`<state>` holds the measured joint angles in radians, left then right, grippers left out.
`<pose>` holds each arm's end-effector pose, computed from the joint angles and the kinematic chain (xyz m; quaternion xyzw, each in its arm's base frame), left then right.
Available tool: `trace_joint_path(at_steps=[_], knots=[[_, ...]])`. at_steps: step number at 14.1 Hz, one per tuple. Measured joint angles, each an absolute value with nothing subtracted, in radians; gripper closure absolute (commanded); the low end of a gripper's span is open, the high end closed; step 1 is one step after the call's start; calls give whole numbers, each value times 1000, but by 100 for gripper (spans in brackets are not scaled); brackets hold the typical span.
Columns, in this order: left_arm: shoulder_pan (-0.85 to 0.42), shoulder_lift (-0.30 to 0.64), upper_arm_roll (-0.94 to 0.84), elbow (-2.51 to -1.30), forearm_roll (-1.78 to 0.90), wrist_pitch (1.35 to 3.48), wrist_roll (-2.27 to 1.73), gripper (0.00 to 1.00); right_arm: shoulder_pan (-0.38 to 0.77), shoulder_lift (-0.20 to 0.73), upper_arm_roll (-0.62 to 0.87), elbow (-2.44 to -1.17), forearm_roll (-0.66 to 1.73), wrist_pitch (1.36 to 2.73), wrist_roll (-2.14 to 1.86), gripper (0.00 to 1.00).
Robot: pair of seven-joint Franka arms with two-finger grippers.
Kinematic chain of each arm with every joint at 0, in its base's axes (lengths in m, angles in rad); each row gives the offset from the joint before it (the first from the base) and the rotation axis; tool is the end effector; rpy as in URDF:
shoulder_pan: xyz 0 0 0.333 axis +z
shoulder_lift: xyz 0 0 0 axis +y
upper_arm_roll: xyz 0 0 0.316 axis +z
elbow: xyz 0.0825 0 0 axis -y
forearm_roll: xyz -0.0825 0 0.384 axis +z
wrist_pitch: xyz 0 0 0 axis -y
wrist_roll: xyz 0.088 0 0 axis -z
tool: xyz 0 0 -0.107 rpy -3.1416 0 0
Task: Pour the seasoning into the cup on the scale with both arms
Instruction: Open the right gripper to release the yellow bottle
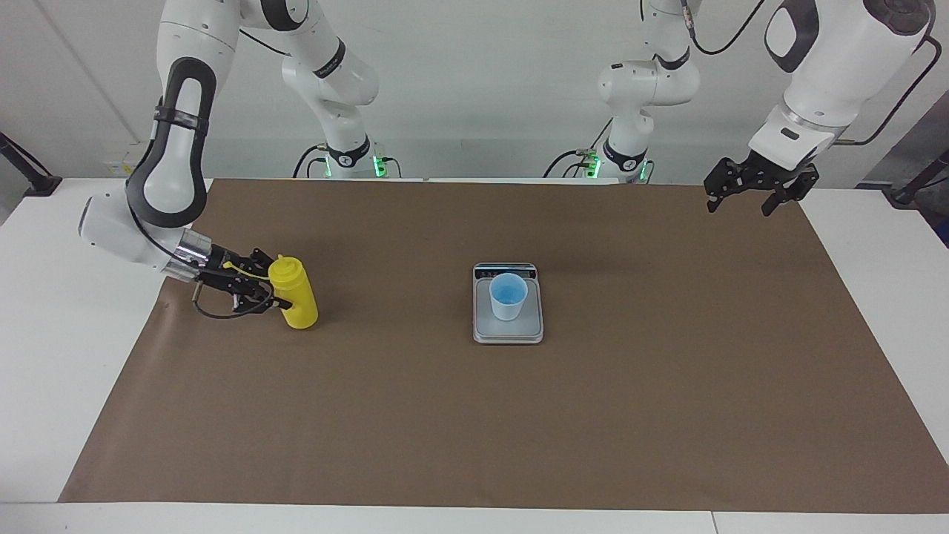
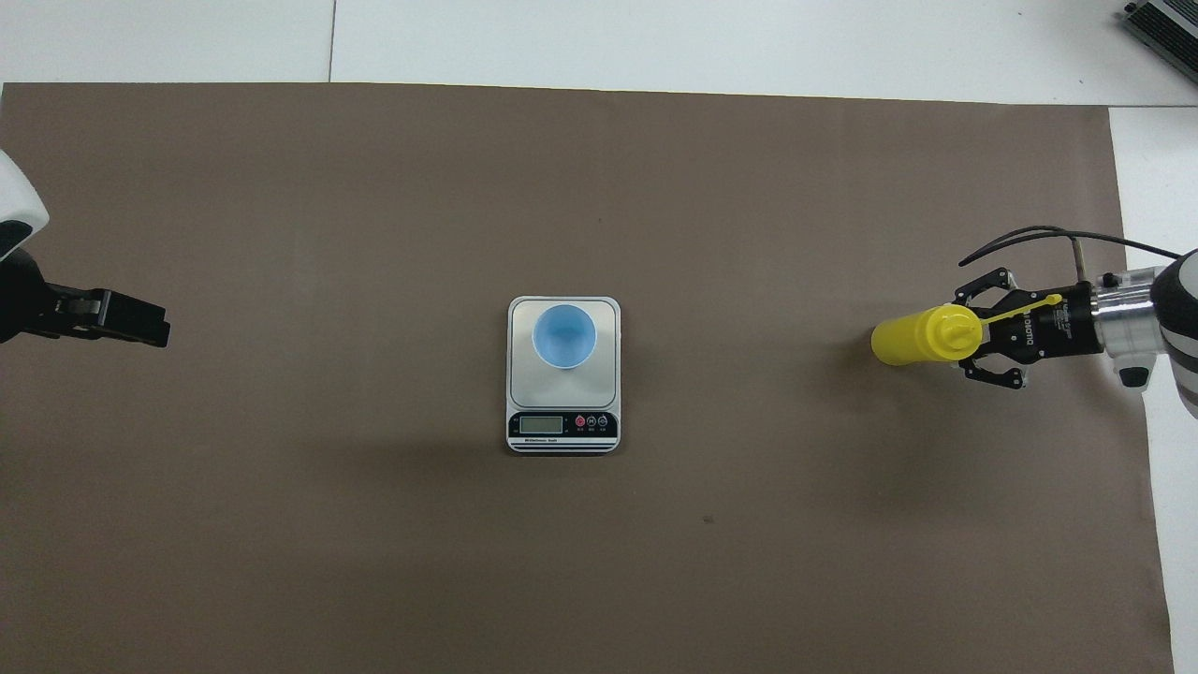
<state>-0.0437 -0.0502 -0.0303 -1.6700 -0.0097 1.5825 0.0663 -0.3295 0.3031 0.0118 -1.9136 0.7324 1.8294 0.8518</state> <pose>0.5365 -0.0412 0.6061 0.9974 -0.0699 -0.0187 0.0040 0.5706 -0.1310 0.3292 -0.6772 0.6358 0.2589 0.2648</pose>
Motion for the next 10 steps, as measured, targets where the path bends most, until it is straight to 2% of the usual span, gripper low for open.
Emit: trace_joint_path(at_steps=[5, 6, 10], knots=[[-44, -50, -30, -1670, -10, 1583, 66, 0, -332, 296, 11, -1908, 732, 1836, 852, 5], [-44, -50, -30, -1670, -10, 1583, 66, 0, -334, 294, 10, -1908, 732, 1847, 852, 0], [-44, -50, -30, -1670, -10, 1583, 66, 0, -338, 281, 2, -1906, 650, 1919, 845, 0]])
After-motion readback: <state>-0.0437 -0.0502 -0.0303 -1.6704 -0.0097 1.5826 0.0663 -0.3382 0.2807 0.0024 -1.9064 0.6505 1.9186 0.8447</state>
